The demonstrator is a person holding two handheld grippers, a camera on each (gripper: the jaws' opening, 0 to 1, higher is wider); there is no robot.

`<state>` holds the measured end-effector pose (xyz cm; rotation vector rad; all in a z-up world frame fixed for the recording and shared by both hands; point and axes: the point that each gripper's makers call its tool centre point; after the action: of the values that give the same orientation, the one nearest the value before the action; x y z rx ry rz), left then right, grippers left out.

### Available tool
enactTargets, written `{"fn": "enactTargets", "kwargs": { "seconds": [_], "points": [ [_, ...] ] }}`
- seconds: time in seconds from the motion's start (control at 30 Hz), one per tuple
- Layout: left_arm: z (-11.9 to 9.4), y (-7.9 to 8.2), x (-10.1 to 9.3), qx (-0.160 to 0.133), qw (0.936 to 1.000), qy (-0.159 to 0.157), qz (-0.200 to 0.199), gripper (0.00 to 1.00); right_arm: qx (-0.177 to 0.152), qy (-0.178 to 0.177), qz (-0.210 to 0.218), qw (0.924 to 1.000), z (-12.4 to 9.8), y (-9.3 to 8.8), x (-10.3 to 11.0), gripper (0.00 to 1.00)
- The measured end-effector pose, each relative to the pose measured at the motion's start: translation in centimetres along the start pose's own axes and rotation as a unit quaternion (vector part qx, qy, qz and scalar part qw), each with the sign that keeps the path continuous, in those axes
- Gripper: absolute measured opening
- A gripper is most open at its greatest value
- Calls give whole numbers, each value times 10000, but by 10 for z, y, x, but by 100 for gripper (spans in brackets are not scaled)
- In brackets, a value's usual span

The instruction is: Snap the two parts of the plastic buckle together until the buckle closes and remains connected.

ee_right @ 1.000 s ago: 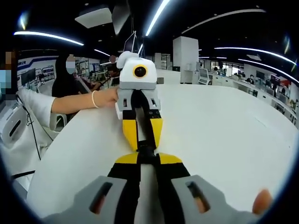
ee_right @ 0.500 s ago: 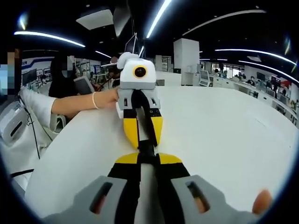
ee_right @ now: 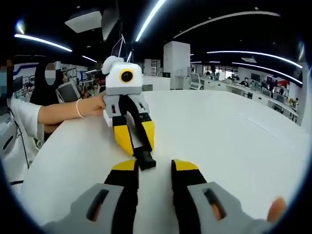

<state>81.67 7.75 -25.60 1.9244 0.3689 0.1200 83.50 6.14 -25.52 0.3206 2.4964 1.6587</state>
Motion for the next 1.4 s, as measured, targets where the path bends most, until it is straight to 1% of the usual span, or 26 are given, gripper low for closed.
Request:
{"fn": "enactTargets", "kwargs": {
  "seconds": [0.1, 0.13, 0.17, 0.27, 0.3, 0.4, 0.47, 0.53, 0.67, 0.73, 0.83, 1.03, 1.2, 1.27, 1.33, 1.4],
  "points": [
    [-2, -1, 10, 86, 9998, 164, -101, 15, 8, -125, 79, 9999, 1, 0, -13, 26],
    [-4, -1, 17, 115, 9996, 230, -134, 16, 4, -218, 100, 9997, 0, 1, -19, 27],
    [-5, 0, 20, 115, 9996, 230, -149, 17, 19, -277, 122, 9995, 0, 1, -24, 27],
    [-5, 1, 30, 60, 9984, 233, -510, 17, 42, -387, 237, 9990, -1, 1, -37, 27],
    [-6, 1, 35, 66, 9980, 279, -564, 17, 51, -393, 323, 9987, -2, 1, -40, 27],
    [-2, 2, 48, 15, 9973, 390, -622, 18, 60, -473, 383, 9981, 0, 1, -48, 28],
    [2, 3, 49, -48, 9972, 344, -667, 19, 27, -539, 424, 9976, 2, 2, -55, 28],
    [5, 4, 49, -42, 9967, 381, -709, 19, -23, -598, 504, 9969, 4, 3, -60, 28],
    [10, 4, 53, 83, 9965, 519, -653, 21, -65, -753, 601, 9953, 9, 3, -71, 28],
    [11, 4, 57, 108, 9962, 635, -595, 24, -119, -865, 677, 9939, 10, 3, -75, 27],
    [12, 4, 61, 81, 9952, 794, -572, 27, -80, -941, 674, 9932, 11, 4, -76, 28],
    [8, 2, 69, 33, 9932, 991, -605, 28, -71, -910, 627, 9939, 11, 4, -71, 31],
    [2, 0, 79, 137, 9893, 1305, -636, 39, -3, -859, 545, 9948, 11, 5, -66, 34],
    [1, 0, 81, 150, 9889, 1337, -633, 39, -1, -853, 555, 9948, 11, 5, -66, 34],
    [-1, 2, 84, 226, 9892, 1376, -455, 39, -5, -856, 573, 9947, 11, 6, -66, 34],
    [0, 6, 88, 315, 9903, 1319, -315, 39, -35, -831, 581, 9948, 11, 6, -64, 35]
  ]
}}
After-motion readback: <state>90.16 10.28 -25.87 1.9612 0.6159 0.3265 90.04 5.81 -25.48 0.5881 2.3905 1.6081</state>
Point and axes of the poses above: the point that each gripper's makers call its tool centre point, and the gripper's own axes: z roughly forward along the fingers, x roughly to its left, y roughly out of its top, and after that the axes turned 3 degrees about z, right-handed
